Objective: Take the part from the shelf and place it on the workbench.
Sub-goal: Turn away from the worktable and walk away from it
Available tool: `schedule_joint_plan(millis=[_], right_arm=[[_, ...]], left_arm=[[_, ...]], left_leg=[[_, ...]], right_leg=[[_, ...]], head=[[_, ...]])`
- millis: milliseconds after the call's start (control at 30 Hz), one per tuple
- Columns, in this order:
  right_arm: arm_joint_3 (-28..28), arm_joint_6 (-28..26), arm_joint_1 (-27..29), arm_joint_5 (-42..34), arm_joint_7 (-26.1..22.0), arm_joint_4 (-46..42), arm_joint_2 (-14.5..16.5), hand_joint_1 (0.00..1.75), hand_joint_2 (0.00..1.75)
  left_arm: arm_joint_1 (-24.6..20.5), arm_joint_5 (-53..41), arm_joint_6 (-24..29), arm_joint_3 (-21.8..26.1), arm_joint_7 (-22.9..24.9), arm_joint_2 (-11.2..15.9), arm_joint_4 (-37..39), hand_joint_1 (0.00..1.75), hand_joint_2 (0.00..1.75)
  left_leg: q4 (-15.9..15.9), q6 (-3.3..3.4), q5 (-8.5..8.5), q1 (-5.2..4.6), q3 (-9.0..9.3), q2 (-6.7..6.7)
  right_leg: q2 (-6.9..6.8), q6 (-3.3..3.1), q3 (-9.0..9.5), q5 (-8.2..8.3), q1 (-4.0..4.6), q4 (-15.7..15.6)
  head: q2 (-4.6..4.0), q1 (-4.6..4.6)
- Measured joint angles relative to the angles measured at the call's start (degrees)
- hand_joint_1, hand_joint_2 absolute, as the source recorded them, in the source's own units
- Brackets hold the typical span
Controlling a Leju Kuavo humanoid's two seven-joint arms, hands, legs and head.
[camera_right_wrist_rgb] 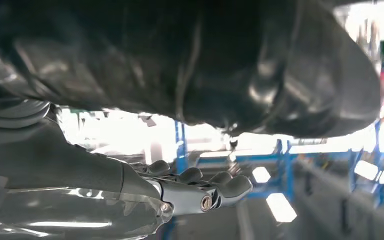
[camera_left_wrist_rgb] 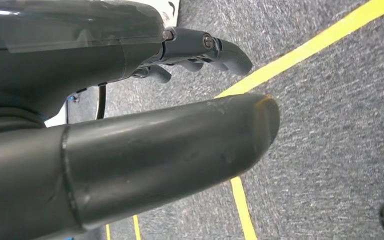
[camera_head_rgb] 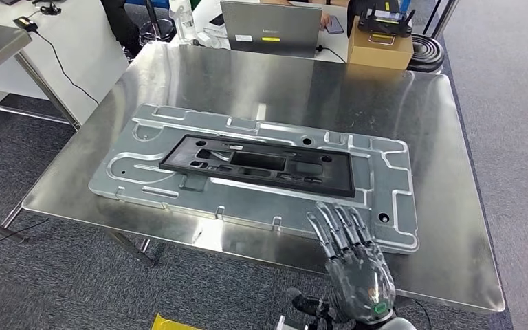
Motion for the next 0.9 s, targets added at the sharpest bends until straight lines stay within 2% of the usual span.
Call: schedule_joint_plan(millis=[33,67,133,167,200,233,267,300,333,367,400,433,467,500,533,567,633,667,700,767,800,833,867,900], right_arm=[[-0.6,-1.7,2.0,-0.1,-0.1,-1.4,0.0,0.00,0.00],[-1.1,-3.1,4.0,-0.2,0.0,-2.7,0.0,0.00,0.00],[-1.7,-5.3,7.6,-0.4,0.4,-4.9,0.0,0.00,0.00],[-1.8,-5.9,9.2,-0.4,0.7,-5.8,0.0,0.00,0.00],[-1.8,-6.4,10.4,-0.5,1.0,-6.4,-0.1,0.00,0.00],[-1.8,-6.8,11.5,-0.5,1.2,-7.0,-0.1,0.00,0.00],[-1.8,-7.0,12.3,-0.5,1.5,-7.4,-0.1,0.00,0.00],[-1.9,-7.0,12.8,-0.5,1.6,-7.7,-0.1,0.00,0.00],[-1.9,-7.1,13.2,-0.5,1.8,-7.8,-0.1,0.00,0.00],[-2.0,-7.1,13.5,-0.5,2.0,-8.0,-0.1,0.00,0.00],[-2.1,-7.1,13.7,-0.5,2.1,-8.1,-0.1,0.00,0.00],[-2.1,-7.1,13.9,-0.5,2.2,-8.3,-0.1,0.00,0.00],[-2.2,-7.1,14.0,-0.5,2.2,-8.5,-0.1,0.00,0.00],[-2.3,-7.1,14.2,-0.5,2.3,-8.7,-0.1,0.00,0.00],[-2.4,-7.1,14.3,-0.5,2.3,-8.8,-0.1,0.00,0.00],[-2.5,-7.1,14.4,-0.5,2.3,-9.0,-0.1,0.00,0.00],[-2.6,-7.1,14.5,-0.5,2.3,-9.1,-0.1,0.00,0.00],[-2.7,-7.0,14.6,-0.6,2.4,-9.2,-0.2,0.00,0.00],[-2.7,-7.0,14.8,-0.7,2.6,-9.2,-0.3,0.00,0.00],[-2.6,-6.8,15.5,-1.2,3.8,-9.2,-0.5,0.00,0.00],[-2.4,-6.8,16.0,-1.6,5.0,-9.2,-0.7,0.00,0.00],[-2.0,-6.9,16.7,-2.0,6.5,-9.2,-1.0,0.00,0.00],[-1.5,-7.0,17.3,-2.6,8.2,-9.2,-1.3,0.00,0.00],[-0.9,-7.1,17.9,-3.4,10.1,-9.2,-1.8,0.00,0.00]], left_arm=[[0.1,0.2,0.2,0.0,-0.2,0.0,0.0,0.00,0.00],[0.1,0.3,0.3,0.0,-0.4,-0.1,0.0,0.00,0.00],[0.3,0.6,0.4,0.0,-0.7,-0.1,0.0,0.00,0.00],[0.4,0.7,0.5,0.1,-0.8,-0.2,0.0,0.00,0.00],[0.5,0.7,0.5,0.1,-0.8,-0.2,0.0,0.00,0.00],[0.6,0.7,0.5,0.1,-0.8,-0.2,0.0,0.00,0.00],[0.5,0.7,0.5,0.1,-0.9,-0.2,0.0,0.00,0.00],[0.5,0.7,0.5,0.1,-0.9,-0.2,0.0,0.00,0.00],[0.4,0.7,0.5,0.1,-0.9,-0.2,0.0,0.00,0.00],[0.3,0.7,0.5,0.1,-0.9,-0.2,0.0,0.00,0.00],[0.3,0.7,0.5,0.1,-0.9,-0.2,0.0,0.00,0.00],[0.3,0.7,0.5,0.1,-0.9,-0.2,0.0,0.00,0.00],[0.2,0.7,0.5,0.1,-0.9,-0.2,0.0,0.00,0.00],[0.2,0.7,0.5,0.1,-0.9,-0.1,0.0,0.00,0.00],[0.1,0.7,0.5,0.1,-0.9,-0.1,0.0,0.00,0.00],[0.1,0.7,0.5,0.1,-0.9,0.0,0.0,0.00,0.00],[0.1,0.7,0.5,0.1,-0.9,-0.1,0.0,0.00,0.00],[0.1,0.7,0.5,0.1,-0.9,-0.1,0.0,0.00,0.00],[0.1,0.8,0.5,0.1,-0.9,-0.2,0.0,0.00,0.00],[0.2,1.1,0.5,0.1,-1.0,-0.2,0.0,0.00,0.00],[0.3,1.4,0.5,0.1,-1.3,-0.2,0.0,0.00,0.00],[0.3,1.7,0.5,0.2,-1.8,-0.3,0.0,0.00,0.00],[0.3,2.0,0.5,0.3,-2.4,-0.3,0.0,0.00,0.00],[0.2,2.3,0.5,0.4,-2.8,-0.4,0.0,0.00,0.00]], left_leg=[[0.6,-0.31,0.14,-0.05,-0.32,-0.04],[0.8,-0.66,0.35,-0.10,-0.44,-0.10],[1.1,-1.41,0.46,0.05,-0.68,-0.22],[1.9,-1.82,-0.87,0.17,-1.07,-0.29],[3.7,-2.19,-3.26,0.32,-1.67,-0.33],[6.6,-2.53,-6.50,0.47,-2.38,-0.34],[10.2,-2.81,-9.63,0.57,-3.11,-0.33],[13.7,-2.99,-11.62,0.67,-3.56,-0.32],[16.1,-3.05,-12.17,0.73,-3.43,-0.33],[17.0,-2.98,-11.38,0.76,-2.49,-0.33],[15.8,-2.75,-9.76,0.76,-0.51,-0.34],[12.5,-2.34,-8.33,0.68,2.58,-0.37],[7.8,-1.82,-7.90,0.52,6.52,-0.41],[2.8,-1.36,-8.29,0.32,10.16,-0.44],[-1.0,-0.99,-8.98,0.07,12.70,-0.47],[-3.2,-0.73,-9.52,-0.16,13.99,-0.47],[-4.2,-0.18,-8.45,-0.27,13.57,-0.28],[-4.6,0.25,-7.58,-0.17,13.06,-0.10],[-4.9,0.66,-6.68,-0.03,12.40,0.11],[-4.9,1.19,-5.11,0.02,10.56,0.43],[-4.8,1.23,-4.40,-0.04,9.48,0.54],[-4.5,1.19,-3.69,-0.10,8.34,0.64],[-4.1,1.10,-3.11,-0.12,7.16,0.69],[-3.5,0.97,-2.60,-0.11,5.93,0.73]], right_leg=[[0.08,-0.51,1.50,-1.15,0.10,-2.2],[0.17,-1.21,1.87,-1.55,0.31,-2.9],[0.03,-2.60,1.28,-0.88,0.25,-2.9],[-0.10,-3.21,0.72,-0.27,0.22,-3.0],[-0.22,-3.70,-0.01,0.44,0.14,-3.1],[-0.27,-3.99,-0.87,1.13,0.14,-3.1],[-0.24,-4.11,-1.81,1.88,0.20,-3.0],[-0.24,-4.09,-2.79,2.61,0.28,-3.0],[-0.25,-4.02,-3.77,3.33,0.38,-2.9],[-0.26,-3.94,-4.71,4.02,0.47,-2.8],[-0.26,-3.84,-5.61,4.69,0.57,-2.7],[-0.25,-3.75,-6.33,5.36,0.65,-2.7],[-0.22,-3.58,-6.88,5.98,0.77,-2.6],[-0.24,-3.34,-7.23,6.57,0.85,-2.6],[-0.30,-3.04,-7.34,7.18,0.84,-2.7],[-0.40,-2.65,-7.36,7.79,0.79,-2.9],[-0.46,-1.88,-7.32,8.83,0.57,-3.5],[-0.37,-1.63,-7.61,7.97,0.54,-3.1],[-0.25,-1.46,-8.05,6.10,0.54,-2.0],[-0.11,-1.22,-9.34,-0.36,0.49,3.7],[-0.09,-1.04,-9.80,-2.66,0.45,7.4],[-0.10,-0.85,-9.90,-3.68,0.43,10.5],[-0.10,-0.72,-9.34,-3.07,0.42,12.2],[-0.10,-0.63,-7.89,-1.46,0.40,12.0]], head=[[0.00,-0.04],[0.00,-0.10],[0.00,-0.18],[0.00,-0.21],[0.00,-0.21],[0.00,-0.23],[0.00,-0.23],[0.00,-0.23],[0.00,-0.23],[0.00,-0.23],[0.00,-0.23],[0.00,-0.24],[0.00,-0.24],[0.00,-0.23],[0.00,-0.22],[0.00,-0.21],[0.00,-0.17],[0.00,-0.16],[0.00,-0.15],[0.00,-0.15],[0.00,-0.15],[0.00,-0.15],[0.00,-0.15],[0.00,-0.15]])
